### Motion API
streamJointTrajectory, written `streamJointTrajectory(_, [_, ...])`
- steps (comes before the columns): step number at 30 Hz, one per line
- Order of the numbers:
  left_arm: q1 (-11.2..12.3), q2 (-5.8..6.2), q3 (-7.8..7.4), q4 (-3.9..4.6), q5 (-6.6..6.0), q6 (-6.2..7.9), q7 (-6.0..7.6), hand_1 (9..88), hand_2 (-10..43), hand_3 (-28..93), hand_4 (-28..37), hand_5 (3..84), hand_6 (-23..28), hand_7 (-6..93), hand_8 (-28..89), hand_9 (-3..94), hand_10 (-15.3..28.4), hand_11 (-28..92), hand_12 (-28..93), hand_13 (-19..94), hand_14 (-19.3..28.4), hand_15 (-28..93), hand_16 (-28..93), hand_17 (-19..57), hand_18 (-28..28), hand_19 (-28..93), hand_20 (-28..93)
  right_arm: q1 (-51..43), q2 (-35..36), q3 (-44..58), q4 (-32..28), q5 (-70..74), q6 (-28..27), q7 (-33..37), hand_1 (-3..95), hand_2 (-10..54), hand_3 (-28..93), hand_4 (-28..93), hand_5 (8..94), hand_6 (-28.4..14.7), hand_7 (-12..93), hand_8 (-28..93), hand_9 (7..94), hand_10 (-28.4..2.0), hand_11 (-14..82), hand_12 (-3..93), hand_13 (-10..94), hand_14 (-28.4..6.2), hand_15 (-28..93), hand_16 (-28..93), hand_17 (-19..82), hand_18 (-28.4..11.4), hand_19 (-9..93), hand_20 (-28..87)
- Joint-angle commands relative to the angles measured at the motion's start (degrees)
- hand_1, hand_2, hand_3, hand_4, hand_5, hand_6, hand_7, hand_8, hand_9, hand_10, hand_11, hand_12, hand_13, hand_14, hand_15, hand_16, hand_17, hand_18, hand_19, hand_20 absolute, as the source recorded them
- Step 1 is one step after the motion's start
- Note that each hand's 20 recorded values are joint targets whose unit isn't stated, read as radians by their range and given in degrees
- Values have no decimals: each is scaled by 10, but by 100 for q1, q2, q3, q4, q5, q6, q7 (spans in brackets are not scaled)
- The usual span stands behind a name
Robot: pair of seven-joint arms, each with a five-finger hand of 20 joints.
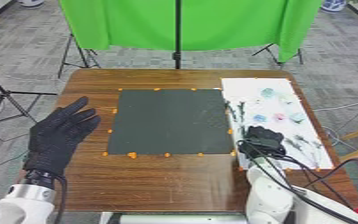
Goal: Arrange flowers
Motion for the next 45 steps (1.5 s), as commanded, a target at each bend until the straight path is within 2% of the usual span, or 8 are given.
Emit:
streamJointTrajectory(1, [74,49,-10,20,-43,35,83,215,75,782,-228,412,118,126,-86,339,227,316,111,230,284,546,-110,-102,271,593,65,-201,-81,-314,464,258,12,-95,536,-95,680,-278,782,-33,296,31,785,-124,416,305,774,-83,676,156,343,-233,932,-12])
streamJointTrajectory(3, [98,47,-3,7,-50,60,115,214,75,784,-228,411,119,128,-85,338,228,319,111,229,284,548,-110,-103,272,595,65,-236,-82,-253,472,282,1,-67,555,-95,681,-281,810,-27,290,50,812,-116,416,330,797,-74,681,170,352,-228,932,0])
streamJointTrajectory(10, [164,-102,-88,-76,14,70,-136,214,75,784,-230,410,119,130,-86,338,228,319,109,229,284,551,-111,-104,271,596,62,-547,20,39,280,-133,476,186,568,-95,713,-282,833,-40,273,138,828,-115,451,341,825,-67,712,187,378,-237,932,79])
streamJointTrajectory(18, [162,-144,-126,-144,66,72,-219,213,75,784,-229,410,119,131,-87,338,227,321,110,230,284,552,-113,-104,271,597,59,-659,136,355,-191,-572,953,353,560,-95,747,-282,845,-50,260,173,829,-116,480,339,833,-67,732,192,390,-243,932,122])
streamJointTrajectory(31, [140,14,-228,-301,130,184,-277,213,75,784,-231,410,121,130,-87,338,228,321,109,230,284,554,-115,-105,272,599,56,687,-140,0,-699,-415,1315,-85,556,-95,755,-273,858,-56,244,183,835,-114,491,333,840,-65,741,192,399,-247,932,155])
streamJointTrajectory(36, [93,120,-278,-356,146,233,-327,217,76,779,-231,412,120,128,-87,340,228,318,108,234,284,549,-116,-101,271,598,54,1583,-813,-418,-170,369,1398,-691,555,-95,755,-270,860,-55,241,185,837,-113,490,333,844,-64,741,192,407,-247,932,164])
streamJointTrajectory(38, [86,144,-316,-387,145,265,-338,218,76,778,-230,412,120,126,-85,342,228,315,108,234,284,547,-114,-99,271,598,54,1717,-1268,-329,90,746,1019,-1033,554,-95,754,-270,861,-55,240,183,839,-113,490,332,846,-64,740,191,408,-247,932,167])
streamJointTrajectory(45, [-250,370,-276,-357,142,227,-353,217,77,777,-228,413,120,125,-84,343,228,316,111,235,284,547,-110,-98,273,602,56,2644,-2399,-1024,1035,1664,1072,-1338,553,-95,753,-269,862,-50,242,179,841,-110,490,326,849,-63,739,190,412,-245,932,173])
